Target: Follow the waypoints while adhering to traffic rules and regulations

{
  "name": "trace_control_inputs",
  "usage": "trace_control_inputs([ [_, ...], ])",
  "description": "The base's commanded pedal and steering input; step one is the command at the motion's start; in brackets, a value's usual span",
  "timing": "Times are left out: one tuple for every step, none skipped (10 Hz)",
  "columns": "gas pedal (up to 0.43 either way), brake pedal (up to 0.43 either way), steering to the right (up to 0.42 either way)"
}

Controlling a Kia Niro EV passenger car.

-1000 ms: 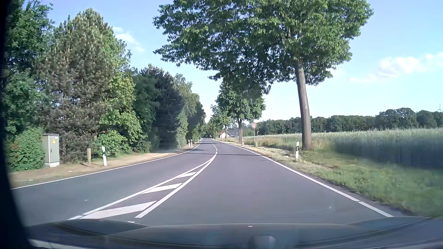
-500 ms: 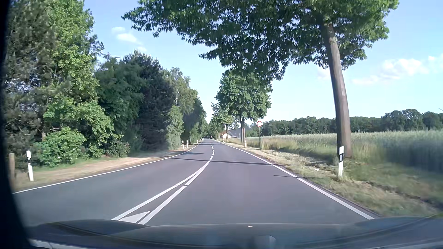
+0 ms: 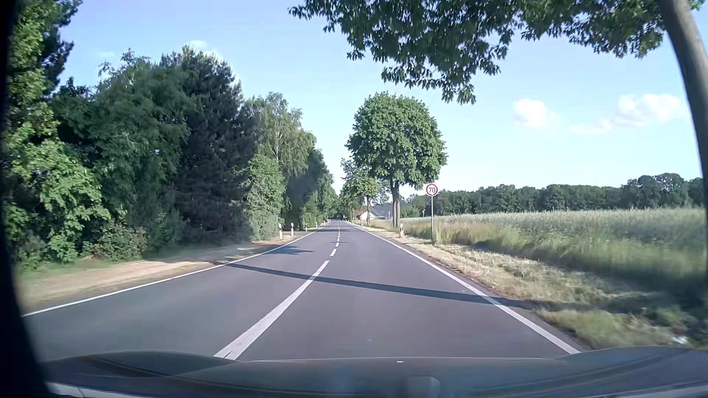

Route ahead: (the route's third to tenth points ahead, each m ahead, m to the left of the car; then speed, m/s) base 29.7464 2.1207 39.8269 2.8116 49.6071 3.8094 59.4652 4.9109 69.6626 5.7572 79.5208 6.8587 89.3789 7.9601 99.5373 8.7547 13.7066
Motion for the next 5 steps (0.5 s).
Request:
trace_control_inputs([
  [0.28, 0.006, -0.011],
  [0.287, 0.006, -0.011],
  [0.287, 0.006, -0.011],
  [0.287, 0.006, -0.012],
  [0.287, 0.006, -0.014],
])
